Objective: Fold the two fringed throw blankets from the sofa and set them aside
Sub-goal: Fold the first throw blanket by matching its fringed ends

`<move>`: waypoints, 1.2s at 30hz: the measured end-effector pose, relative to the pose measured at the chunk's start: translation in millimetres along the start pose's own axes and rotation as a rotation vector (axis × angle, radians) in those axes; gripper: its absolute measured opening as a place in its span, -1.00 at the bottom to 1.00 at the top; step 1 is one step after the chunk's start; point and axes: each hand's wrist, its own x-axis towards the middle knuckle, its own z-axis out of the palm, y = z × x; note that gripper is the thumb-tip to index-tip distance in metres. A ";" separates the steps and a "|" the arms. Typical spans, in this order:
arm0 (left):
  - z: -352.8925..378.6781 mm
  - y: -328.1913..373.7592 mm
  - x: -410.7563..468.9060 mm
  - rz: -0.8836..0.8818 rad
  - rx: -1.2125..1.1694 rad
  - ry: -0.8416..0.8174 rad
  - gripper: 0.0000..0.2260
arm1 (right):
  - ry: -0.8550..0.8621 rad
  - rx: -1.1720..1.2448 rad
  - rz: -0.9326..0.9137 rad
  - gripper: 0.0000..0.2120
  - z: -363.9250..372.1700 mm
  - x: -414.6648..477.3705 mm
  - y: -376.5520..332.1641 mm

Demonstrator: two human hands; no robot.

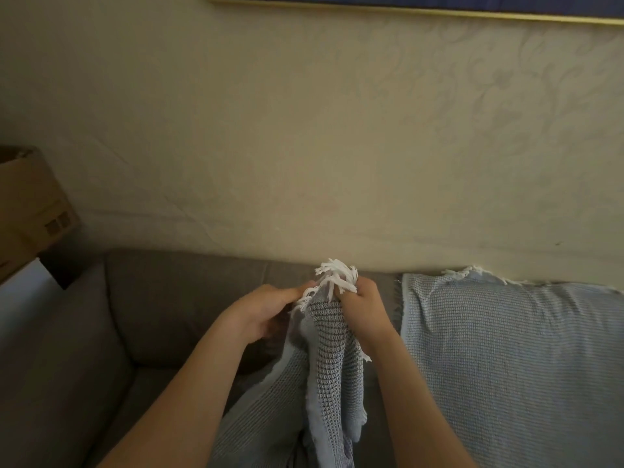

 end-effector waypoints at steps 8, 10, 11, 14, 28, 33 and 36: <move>15.8 -4.2 11.3 0.222 -0.225 0.020 -0.83 | 0.015 -0.042 -0.035 -0.76 1.4 -6.4 -9.0; 16.2 -6.4 10.9 0.232 -0.237 0.063 -0.83 | 0.108 -0.267 -0.091 -0.83 -0.7 -2.7 -5.6; 15.1 -7.7 11.6 0.235 -0.234 0.079 -0.84 | 0.120 -0.374 -0.109 -0.77 -2.1 -2.5 -5.4; 10.7 -12.9 15.5 0.229 -0.233 0.110 -0.83 | 0.068 -0.519 0.016 -0.50 -6.1 -0.6 -9.9; 4.2 -30.9 17.7 0.183 -0.393 0.104 -0.79 | -0.583 -0.491 0.002 -0.85 -21.1 8.2 -34.9; 2.0 -28.6 4.8 0.193 -0.382 -0.041 -0.78 | -0.493 -0.041 -0.080 -0.81 -10.8 -4.4 -40.1; 8.1 -25.1 -0.9 0.245 -0.351 -0.061 -0.82 | -0.262 0.148 0.021 -0.83 1.0 -4.1 -33.0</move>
